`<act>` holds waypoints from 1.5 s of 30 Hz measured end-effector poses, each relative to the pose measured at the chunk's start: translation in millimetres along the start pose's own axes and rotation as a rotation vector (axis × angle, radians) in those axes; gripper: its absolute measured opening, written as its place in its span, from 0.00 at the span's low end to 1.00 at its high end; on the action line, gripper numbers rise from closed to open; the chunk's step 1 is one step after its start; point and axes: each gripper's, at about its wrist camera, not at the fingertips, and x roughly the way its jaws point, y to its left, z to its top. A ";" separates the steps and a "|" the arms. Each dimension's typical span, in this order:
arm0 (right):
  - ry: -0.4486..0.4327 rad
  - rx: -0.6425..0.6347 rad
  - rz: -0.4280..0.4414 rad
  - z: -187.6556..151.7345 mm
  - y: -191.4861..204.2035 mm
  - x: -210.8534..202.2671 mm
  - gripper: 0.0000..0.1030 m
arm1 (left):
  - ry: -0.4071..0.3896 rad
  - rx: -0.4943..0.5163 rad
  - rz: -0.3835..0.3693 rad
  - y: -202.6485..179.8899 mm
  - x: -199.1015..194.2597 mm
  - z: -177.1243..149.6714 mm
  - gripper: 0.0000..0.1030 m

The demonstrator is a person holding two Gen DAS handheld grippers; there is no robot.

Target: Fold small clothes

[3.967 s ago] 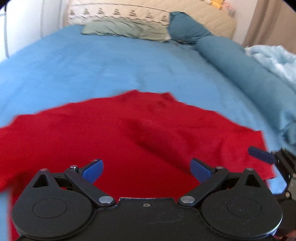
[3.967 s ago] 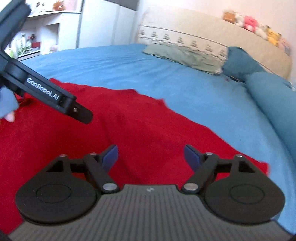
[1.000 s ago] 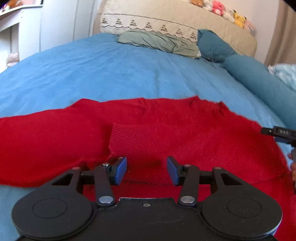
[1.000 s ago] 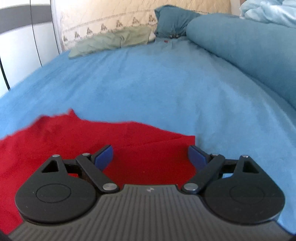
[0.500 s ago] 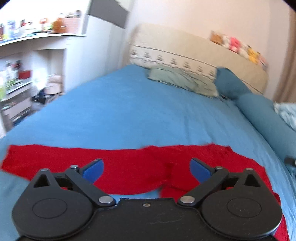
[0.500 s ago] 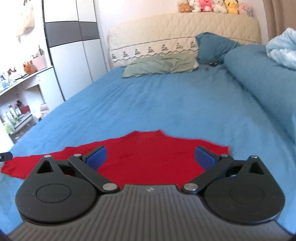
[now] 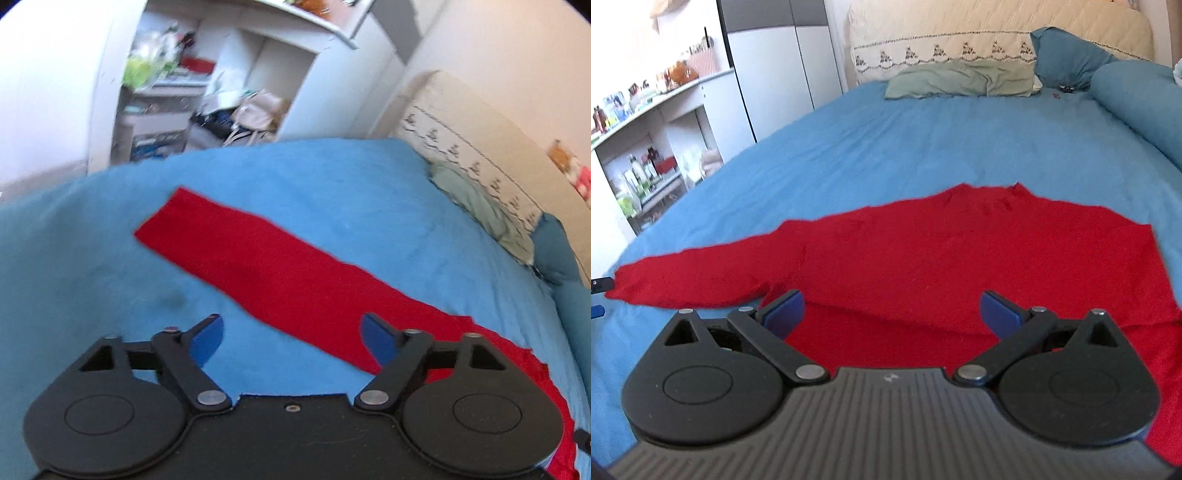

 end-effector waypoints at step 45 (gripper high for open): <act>-0.018 0.138 -0.267 -15.1 -188.8 -41.7 1.00 | 0.129 0.866 -0.386 -398.9 74.1 -239.7 0.17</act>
